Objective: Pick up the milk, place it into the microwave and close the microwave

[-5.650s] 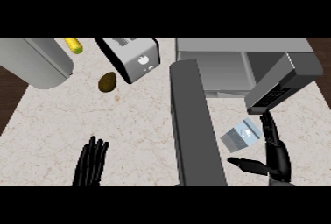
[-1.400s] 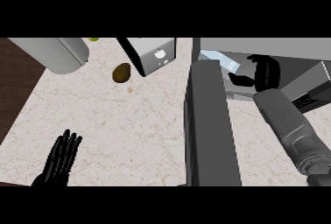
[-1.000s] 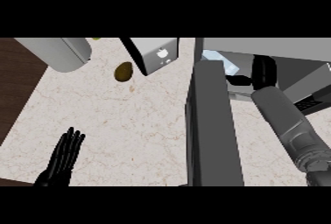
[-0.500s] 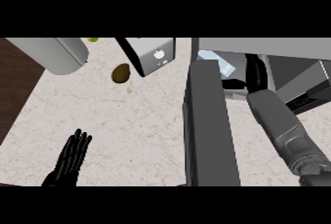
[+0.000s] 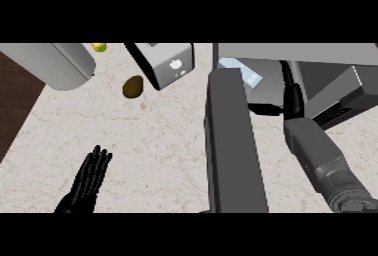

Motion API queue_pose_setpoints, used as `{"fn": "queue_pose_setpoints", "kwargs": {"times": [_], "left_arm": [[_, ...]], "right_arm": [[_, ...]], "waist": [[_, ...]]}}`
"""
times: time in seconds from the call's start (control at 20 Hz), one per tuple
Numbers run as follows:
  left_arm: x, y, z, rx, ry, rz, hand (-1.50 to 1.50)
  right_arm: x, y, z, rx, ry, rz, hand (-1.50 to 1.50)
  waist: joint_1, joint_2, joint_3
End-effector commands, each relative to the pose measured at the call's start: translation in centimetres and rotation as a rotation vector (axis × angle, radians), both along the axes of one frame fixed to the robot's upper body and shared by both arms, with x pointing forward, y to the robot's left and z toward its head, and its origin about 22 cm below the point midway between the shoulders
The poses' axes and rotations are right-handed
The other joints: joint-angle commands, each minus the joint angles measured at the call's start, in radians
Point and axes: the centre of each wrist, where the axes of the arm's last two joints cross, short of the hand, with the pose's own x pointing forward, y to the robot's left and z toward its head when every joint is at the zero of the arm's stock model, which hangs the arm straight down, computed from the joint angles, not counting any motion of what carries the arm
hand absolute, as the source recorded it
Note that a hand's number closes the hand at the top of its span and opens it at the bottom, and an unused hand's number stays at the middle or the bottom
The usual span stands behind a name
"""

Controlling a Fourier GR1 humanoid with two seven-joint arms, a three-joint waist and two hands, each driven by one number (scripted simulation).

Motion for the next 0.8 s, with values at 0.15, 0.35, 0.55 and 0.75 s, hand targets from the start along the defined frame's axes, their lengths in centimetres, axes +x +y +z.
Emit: {"fn": "queue_pose_setpoints", "kwargs": {"times": [0.15, 0.35, 0.55, 0.75], "left_arm": [[-0.1, -2.3, 0.6, 0.009, 0.000, -0.008, -1.50], [-0.7, -2.1, 0.1, 0.010, 0.021, -0.031, -1.50], [0.6, -2.3, 0.5, 0.010, 0.011, -0.033, -1.50], [1.8, -3.5, 0.1, 0.016, 0.005, -0.029, -1.50]], "right_arm": [[-3.7, -2.4, -4.1, 0.102, -0.010, 0.030, -1.50], [-5.1, -1.7, -5.7, 0.191, 0.023, 0.103, -1.50], [-7.2, -3.4, -7.3, 0.278, 0.040, 0.156, -1.50], [-9.3, -1.2, -9.5, 0.297, 0.027, 0.182, -1.50]], "waist": [[-0.030, -0.014, -0.001], [-0.036, -0.019, -0.002], [-0.049, -0.022, -0.002], [-0.064, -0.028, -0.004]]}}
